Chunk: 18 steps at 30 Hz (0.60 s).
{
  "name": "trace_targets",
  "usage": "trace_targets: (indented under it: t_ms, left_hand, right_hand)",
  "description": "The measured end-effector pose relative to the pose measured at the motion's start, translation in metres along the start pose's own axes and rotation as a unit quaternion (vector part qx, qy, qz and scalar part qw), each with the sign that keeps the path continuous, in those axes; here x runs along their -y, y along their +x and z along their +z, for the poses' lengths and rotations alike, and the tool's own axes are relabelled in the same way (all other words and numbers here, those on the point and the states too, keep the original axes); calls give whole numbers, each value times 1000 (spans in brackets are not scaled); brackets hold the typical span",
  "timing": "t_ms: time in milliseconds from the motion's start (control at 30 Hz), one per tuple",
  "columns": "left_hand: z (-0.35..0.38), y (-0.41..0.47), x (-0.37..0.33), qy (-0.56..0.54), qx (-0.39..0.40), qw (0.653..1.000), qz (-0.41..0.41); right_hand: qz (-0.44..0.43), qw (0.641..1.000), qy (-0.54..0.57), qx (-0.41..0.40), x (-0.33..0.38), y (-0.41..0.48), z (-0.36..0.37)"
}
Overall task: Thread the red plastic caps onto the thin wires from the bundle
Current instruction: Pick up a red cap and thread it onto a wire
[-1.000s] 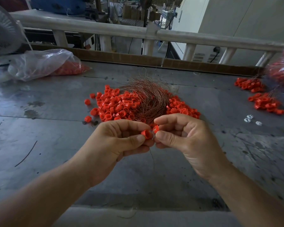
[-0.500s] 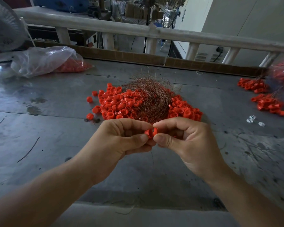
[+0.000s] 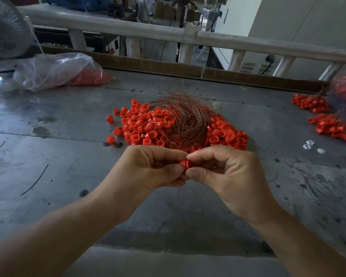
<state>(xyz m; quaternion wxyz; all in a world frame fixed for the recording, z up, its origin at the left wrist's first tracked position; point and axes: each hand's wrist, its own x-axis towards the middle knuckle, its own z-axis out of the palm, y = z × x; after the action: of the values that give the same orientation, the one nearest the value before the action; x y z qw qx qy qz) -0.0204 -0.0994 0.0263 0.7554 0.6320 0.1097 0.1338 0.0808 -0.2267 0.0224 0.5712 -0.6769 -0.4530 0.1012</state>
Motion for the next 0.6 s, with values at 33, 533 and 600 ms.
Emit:
trace_targets:
  t_ms: [33, 533, 600]
  left_hand:
    - [0, 0, 0, 3, 0, 1000, 2]
    - [5, -4, -2, 46, -2, 998, 42]
    - [6, -4, -2, 68, -14, 996, 58]
  right_hand:
    - [-2, 1000, -3, -2, 0, 0, 0]
    - [-56, 997, -61, 6, 4, 0, -5]
    - [-60, 996, -65, -5, 4, -1, -4]
